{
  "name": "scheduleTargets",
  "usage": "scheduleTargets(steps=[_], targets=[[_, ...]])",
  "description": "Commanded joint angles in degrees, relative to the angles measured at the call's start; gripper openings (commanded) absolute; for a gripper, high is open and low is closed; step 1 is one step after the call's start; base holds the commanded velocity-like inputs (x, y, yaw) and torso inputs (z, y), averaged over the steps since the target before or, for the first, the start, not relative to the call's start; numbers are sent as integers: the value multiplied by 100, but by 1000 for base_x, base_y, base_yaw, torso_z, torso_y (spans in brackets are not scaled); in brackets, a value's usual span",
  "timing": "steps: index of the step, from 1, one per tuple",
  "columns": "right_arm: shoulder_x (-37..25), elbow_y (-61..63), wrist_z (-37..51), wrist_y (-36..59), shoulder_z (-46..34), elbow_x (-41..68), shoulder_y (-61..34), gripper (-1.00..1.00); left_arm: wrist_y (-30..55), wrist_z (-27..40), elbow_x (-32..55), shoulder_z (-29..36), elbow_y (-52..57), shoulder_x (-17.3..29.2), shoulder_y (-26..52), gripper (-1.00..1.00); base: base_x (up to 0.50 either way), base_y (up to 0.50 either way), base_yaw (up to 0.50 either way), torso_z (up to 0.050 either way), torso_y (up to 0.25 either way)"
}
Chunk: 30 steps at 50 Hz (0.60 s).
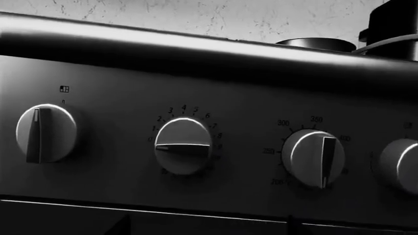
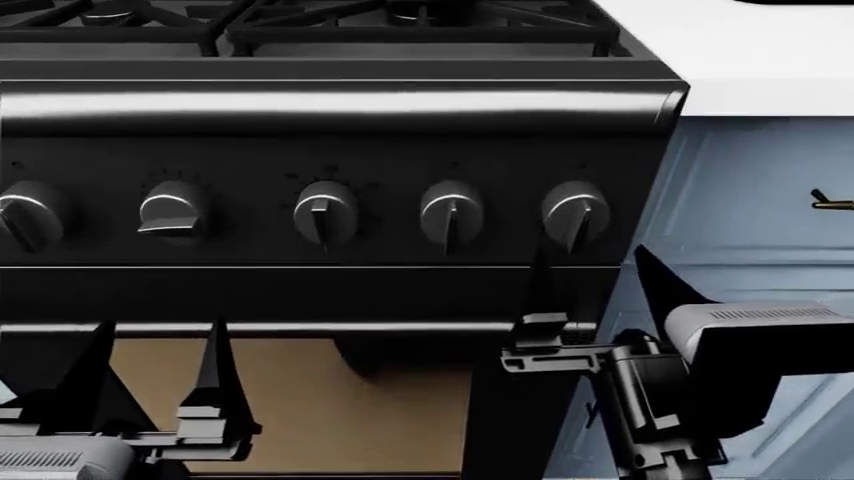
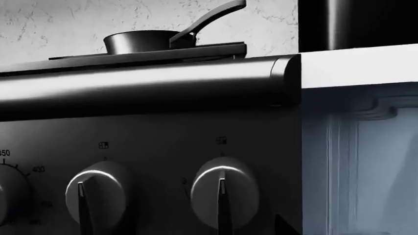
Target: Frozen meat rests on a plate on the counter. Retrieve the meat and place it in a pot on a burner. Then turn the burner on.
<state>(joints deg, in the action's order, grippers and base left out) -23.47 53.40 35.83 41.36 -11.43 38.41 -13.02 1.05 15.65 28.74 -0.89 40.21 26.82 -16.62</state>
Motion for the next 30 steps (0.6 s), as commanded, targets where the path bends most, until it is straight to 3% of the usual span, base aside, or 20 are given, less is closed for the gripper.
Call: scheduleTargets(steps=[1, 30], targets=[[-88, 17, 107, -2, 53, 109, -47, 100, -107, -35, 92, -10, -37, -37, 3, 100, 0, 0, 0, 0, 0], [-25, -386, 627, 1317, -471, 422, -1232, 100, -765, -412, 824, -143, -787, -413, 50, 100, 0, 0, 0, 0, 0]])
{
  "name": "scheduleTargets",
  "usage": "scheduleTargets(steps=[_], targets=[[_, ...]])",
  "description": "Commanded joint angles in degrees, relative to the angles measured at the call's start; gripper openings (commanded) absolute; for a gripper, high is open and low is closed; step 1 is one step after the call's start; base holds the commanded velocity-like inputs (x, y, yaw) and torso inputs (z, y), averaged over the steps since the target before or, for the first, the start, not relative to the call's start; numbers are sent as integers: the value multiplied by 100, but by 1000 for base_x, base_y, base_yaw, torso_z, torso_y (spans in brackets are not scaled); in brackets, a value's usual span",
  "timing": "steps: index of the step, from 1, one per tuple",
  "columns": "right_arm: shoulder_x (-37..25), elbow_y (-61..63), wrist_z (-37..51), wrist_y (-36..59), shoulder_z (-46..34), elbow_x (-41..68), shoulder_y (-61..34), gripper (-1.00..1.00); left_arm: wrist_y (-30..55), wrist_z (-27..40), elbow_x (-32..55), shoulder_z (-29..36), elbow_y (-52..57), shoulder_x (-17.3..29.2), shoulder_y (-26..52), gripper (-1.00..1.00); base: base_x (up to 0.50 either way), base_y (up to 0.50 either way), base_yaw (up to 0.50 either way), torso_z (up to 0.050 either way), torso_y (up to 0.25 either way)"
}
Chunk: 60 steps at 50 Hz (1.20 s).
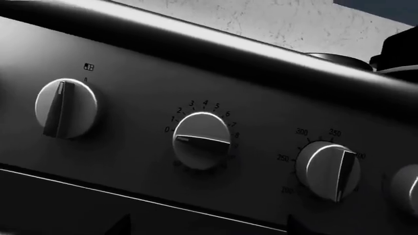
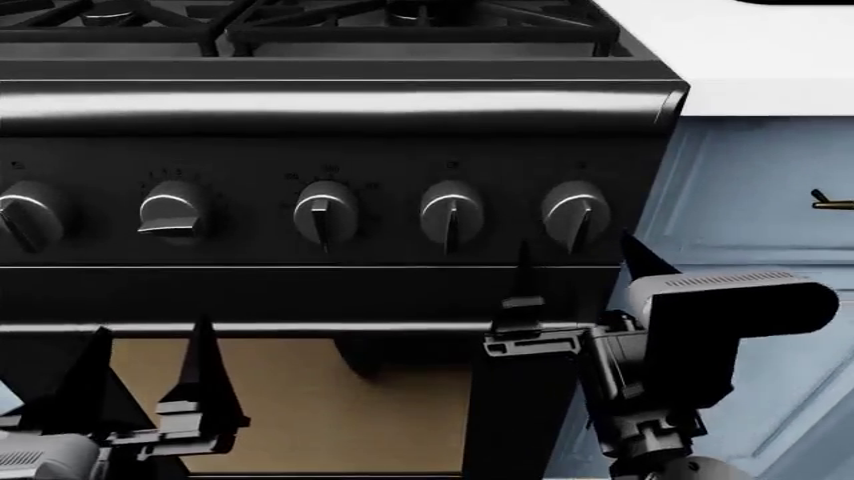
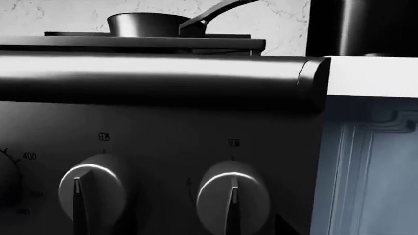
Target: Frozen meat rests on a plate on the counter. Retrieve the meat and place it in a pot on a burner. Then turn the burner on.
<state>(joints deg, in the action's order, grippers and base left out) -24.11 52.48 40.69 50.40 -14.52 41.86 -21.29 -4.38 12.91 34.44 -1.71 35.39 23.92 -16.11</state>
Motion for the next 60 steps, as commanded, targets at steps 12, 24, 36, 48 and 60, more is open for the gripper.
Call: scheduleTargets(steps=[12, 24, 36, 48, 60], targets=[[-2, -654, 54, 338, -170, -15, -548, 100, -207, -120, 274, -44, -409, -125, 26, 100, 0, 0, 0, 0, 0], [-14, -731, 6, 191, -130, -8, -479, 100, -176, -78, 246, -22, -406, -103, 17, 100, 0, 0, 0, 0, 0], [3, -773, 13, 112, -104, 12, -468, 100, -154, -52, 243, 4, -400, -85, 17, 100, 0, 0, 0, 0, 0], [34, -942, 35, 79, 116, 194, -468, 100, -131, -44, 282, 28, -446, -72, 56, 100, 0, 0, 0, 0, 0], [-6, -903, 80, 122, 91, 207, -524, 100, -96, -26, 298, 52, -469, -46, 97, 100, 0, 0, 0, 0, 0]])
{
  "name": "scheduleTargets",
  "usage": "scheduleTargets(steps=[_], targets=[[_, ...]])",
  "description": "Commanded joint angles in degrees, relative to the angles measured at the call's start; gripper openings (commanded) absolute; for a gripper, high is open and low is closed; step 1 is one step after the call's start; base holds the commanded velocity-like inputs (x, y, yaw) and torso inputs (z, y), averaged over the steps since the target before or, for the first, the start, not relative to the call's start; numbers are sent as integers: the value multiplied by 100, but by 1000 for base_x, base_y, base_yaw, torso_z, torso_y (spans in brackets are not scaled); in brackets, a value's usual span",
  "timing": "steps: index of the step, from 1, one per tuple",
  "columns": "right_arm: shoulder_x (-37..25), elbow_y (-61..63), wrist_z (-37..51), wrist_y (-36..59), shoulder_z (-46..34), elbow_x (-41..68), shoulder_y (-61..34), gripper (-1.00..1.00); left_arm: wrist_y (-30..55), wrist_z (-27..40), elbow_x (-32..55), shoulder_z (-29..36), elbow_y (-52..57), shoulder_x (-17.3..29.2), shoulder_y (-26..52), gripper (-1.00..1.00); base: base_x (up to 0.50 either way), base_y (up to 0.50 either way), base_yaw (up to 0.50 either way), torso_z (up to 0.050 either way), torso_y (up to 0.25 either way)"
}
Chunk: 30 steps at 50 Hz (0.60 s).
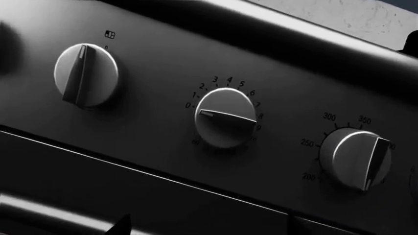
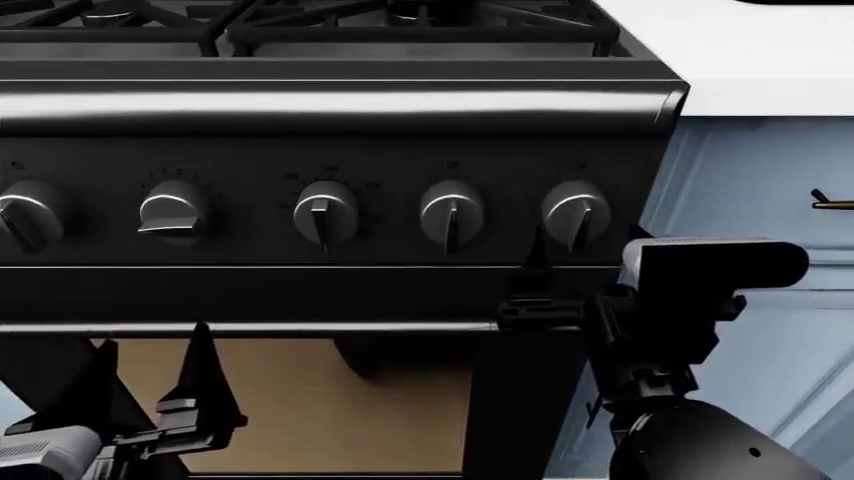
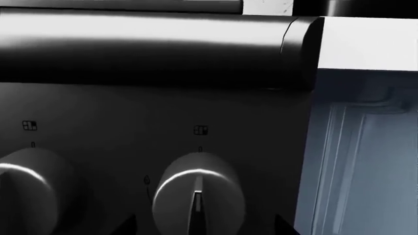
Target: Frozen meat rests on a plate on the counter. Retrieve the meat and place it in a pot on a burner. Then turn the burner on.
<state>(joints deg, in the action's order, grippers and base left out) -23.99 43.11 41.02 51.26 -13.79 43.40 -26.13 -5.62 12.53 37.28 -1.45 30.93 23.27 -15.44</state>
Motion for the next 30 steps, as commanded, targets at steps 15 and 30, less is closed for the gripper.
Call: scheduleTargets(steps=[15, 30], targets=[[13, 299, 249, 203, -57, 154, -128, -100, -20, -37, 55, 44, -110, 15, -35, 100, 0, 0, 0, 0, 0], [-48, 85, 160, 172, -202, 44, -209, -100, -46, -26, 106, 31, -148, 15, -50, 100, 0, 0, 0, 0, 0]])
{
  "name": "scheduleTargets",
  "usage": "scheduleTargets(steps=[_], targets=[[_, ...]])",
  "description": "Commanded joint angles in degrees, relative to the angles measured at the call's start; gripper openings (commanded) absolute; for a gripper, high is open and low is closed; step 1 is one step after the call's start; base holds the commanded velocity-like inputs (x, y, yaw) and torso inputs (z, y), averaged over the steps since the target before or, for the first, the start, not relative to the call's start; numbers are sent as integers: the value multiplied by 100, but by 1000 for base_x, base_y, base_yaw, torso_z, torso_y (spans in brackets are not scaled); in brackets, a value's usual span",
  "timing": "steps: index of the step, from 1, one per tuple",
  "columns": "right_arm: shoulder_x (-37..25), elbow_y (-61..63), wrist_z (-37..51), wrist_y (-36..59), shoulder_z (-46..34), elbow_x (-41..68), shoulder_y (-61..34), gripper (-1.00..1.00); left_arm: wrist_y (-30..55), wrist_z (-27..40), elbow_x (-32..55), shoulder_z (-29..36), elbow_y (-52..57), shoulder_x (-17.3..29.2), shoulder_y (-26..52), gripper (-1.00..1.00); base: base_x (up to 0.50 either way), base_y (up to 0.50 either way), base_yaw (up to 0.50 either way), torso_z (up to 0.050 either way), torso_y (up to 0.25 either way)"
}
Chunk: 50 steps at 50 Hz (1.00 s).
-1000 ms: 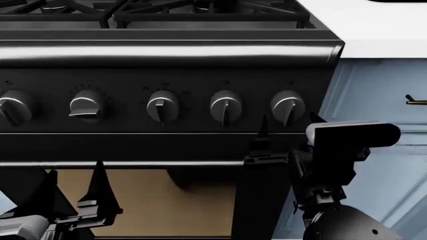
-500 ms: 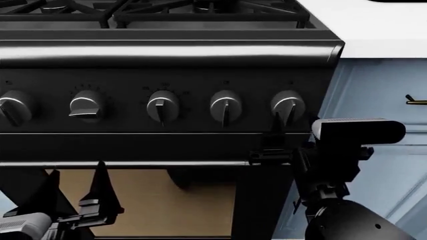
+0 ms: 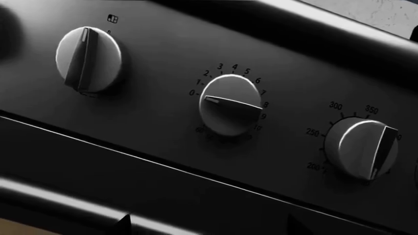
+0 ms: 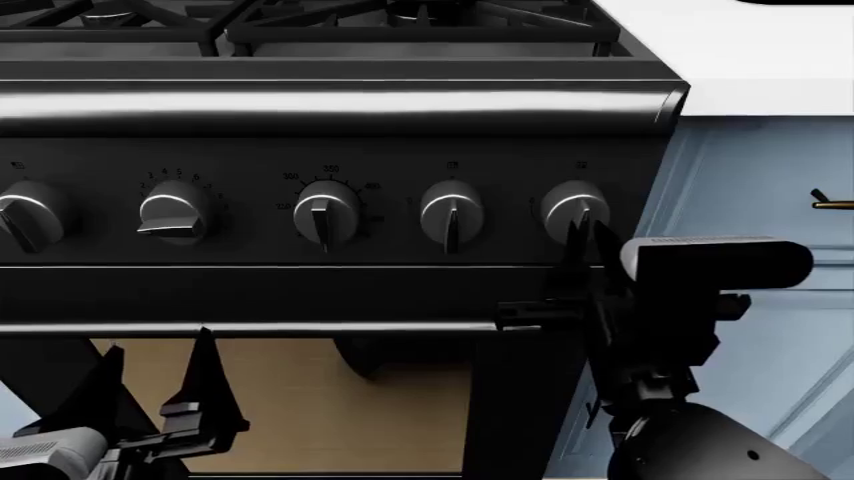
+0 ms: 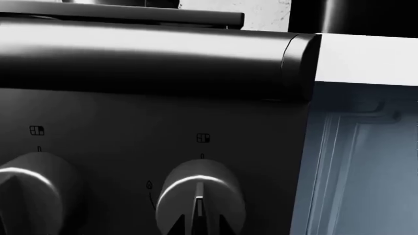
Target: Frozen meat rests on a plate on the counter. Retrieve the meat and place it in a pot on a burner. Then turn the burner on.
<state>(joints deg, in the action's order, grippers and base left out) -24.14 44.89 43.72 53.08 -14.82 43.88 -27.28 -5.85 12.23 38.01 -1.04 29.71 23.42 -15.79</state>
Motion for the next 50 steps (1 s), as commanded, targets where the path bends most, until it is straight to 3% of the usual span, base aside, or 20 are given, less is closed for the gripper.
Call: scheduleTargets(steps=[1, 50], targets=[[-47, -111, -125, -2, -123, -14, -101, -100, -26, 5, 36, -11, -23, 1, -18, 100, 13, 0, 3, 0, 0], [-1076, 3, -273, 1136, -1900, -1083, -1241, -100, -137, 55, 163, -82, 48, 46, -84, 100, 3, 0, 1, 0, 0]])
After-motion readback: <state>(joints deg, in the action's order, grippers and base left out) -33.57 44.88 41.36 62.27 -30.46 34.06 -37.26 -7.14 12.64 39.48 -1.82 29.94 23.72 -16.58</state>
